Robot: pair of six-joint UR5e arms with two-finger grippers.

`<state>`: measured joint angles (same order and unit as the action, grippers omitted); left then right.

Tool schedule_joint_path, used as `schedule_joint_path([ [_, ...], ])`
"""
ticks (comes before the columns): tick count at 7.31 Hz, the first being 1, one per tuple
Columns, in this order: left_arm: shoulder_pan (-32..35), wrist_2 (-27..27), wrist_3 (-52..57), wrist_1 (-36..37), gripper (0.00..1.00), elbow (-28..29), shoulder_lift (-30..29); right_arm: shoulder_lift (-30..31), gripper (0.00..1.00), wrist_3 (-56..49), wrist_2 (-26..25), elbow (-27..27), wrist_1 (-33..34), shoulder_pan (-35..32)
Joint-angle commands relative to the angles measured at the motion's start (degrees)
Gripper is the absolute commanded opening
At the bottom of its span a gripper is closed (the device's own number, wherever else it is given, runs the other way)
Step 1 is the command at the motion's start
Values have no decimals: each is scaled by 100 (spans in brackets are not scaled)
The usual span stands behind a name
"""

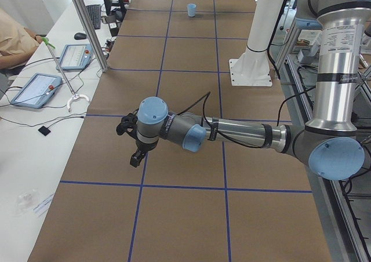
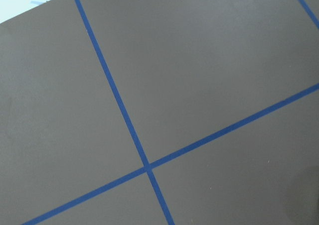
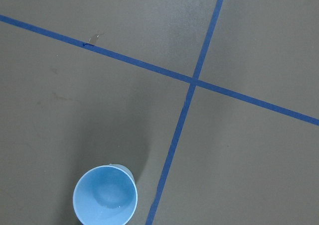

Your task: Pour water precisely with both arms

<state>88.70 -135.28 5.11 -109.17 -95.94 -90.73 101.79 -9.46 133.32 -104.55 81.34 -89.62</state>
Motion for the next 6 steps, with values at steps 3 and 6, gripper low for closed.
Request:
schedule_joint_path([
  [3, -781, -7, -1053, -1379, 100, 58, 319, 43, 100, 14, 62, 58, -267, 6],
  [6, -1459, 81, -2670, -1974, 100, 40, 774, 61, 100, 14, 45, 119, -276, 6],
])
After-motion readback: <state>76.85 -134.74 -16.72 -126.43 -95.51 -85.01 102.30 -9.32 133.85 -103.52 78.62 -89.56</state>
